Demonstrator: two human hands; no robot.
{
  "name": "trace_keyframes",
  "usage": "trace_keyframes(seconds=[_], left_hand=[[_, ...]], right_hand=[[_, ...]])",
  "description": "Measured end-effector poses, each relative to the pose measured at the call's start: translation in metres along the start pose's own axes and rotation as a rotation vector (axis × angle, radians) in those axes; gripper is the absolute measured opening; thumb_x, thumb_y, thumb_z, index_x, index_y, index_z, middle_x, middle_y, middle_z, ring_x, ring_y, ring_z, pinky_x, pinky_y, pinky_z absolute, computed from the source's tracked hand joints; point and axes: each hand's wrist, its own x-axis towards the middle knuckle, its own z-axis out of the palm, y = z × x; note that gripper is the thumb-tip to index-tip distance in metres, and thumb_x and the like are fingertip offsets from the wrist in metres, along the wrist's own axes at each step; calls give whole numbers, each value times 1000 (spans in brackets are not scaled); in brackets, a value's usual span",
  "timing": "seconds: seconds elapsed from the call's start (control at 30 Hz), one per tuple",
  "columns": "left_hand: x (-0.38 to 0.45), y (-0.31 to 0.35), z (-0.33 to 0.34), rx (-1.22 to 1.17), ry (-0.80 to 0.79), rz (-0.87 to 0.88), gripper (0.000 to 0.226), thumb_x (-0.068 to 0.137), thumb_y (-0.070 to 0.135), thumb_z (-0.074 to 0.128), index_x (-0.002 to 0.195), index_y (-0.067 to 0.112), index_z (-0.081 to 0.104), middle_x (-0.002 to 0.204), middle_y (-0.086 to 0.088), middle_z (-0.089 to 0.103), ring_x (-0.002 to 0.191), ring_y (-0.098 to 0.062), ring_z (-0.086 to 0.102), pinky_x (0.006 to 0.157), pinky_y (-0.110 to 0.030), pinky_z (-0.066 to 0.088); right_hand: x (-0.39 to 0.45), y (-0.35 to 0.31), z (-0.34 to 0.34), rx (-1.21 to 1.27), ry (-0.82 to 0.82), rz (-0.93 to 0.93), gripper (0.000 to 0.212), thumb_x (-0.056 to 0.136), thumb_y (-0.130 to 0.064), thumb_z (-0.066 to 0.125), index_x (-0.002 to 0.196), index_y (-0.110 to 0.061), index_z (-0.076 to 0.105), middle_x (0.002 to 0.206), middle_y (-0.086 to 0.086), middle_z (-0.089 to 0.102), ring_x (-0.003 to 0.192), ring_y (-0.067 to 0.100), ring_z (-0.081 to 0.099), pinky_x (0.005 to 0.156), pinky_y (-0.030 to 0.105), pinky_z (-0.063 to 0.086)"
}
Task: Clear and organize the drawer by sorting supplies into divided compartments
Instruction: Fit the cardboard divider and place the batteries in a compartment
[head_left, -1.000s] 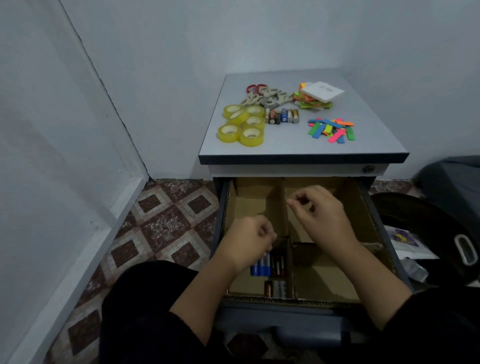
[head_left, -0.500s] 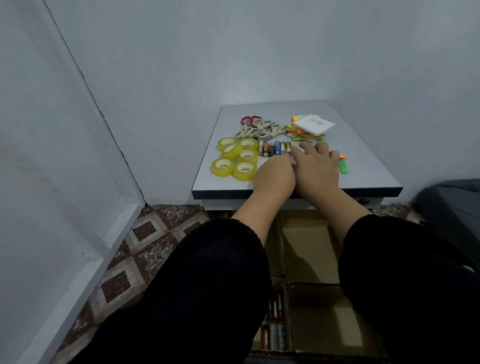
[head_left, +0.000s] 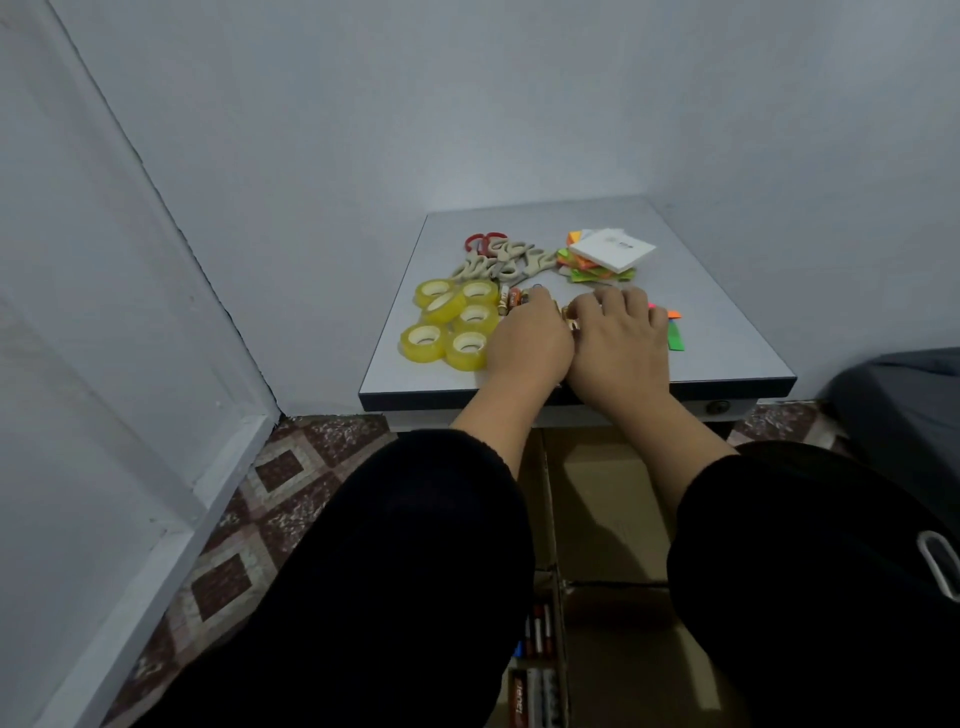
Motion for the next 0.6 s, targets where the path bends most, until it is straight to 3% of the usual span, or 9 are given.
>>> trace_keyframes(seconds=[0.07, 0.17, 0.27, 0.43, 0.6], left_hand=[[-4, -2, 3, -31, 68, -8, 26, 100, 19, 36, 120, 5, 45, 107, -16, 64, 94, -31, 61, 61, -34, 37], [-4, 0, 4, -20, 76, -27, 34, 100, 27, 41, 126, 6, 46, 109, -13, 63, 96, -28, 61, 63, -33, 38], [-2, 1, 4, 24, 61, -61, 38, 99, 27, 43, 132, 8, 48, 112, -10, 63, 98, -25, 60, 65, -31, 39], [-1, 5, -1, 77, -13, -121, 26, 96, 16, 46, 117, 6, 57, 109, -11, 62, 96, -25, 60, 65, -31, 43], [-9, 10, -20, 172, -78, -106, 22, 94, 16, 53, 114, 8, 58, 105, -7, 60, 91, -22, 58, 65, -29, 44]], right_hand=[[-1, -1, 1, 2, 28, 2, 33, 90, -33, 40, 103, -13, 62, 106, 10, 62, 102, 30, 47, 79, 40, 28], [-3, -2, 0, 30, 40, 25, 42, 90, -33, 30, 102, -13, 65, 100, 9, 65, 100, 30, 47, 78, 40, 25], [-5, -3, -1, 51, 51, 54, 37, 94, -33, 34, 108, -15, 64, 103, 7, 65, 103, 28, 47, 80, 39, 27], [-7, -3, -2, 121, 50, 70, 37, 94, -32, 43, 124, -16, 58, 113, 6, 65, 112, 27, 46, 85, 39, 27], [-14, -5, -4, 141, 97, 55, 49, 86, -35, 36, 113, -8, 66, 95, 12, 69, 95, 34, 56, 77, 40, 38]])
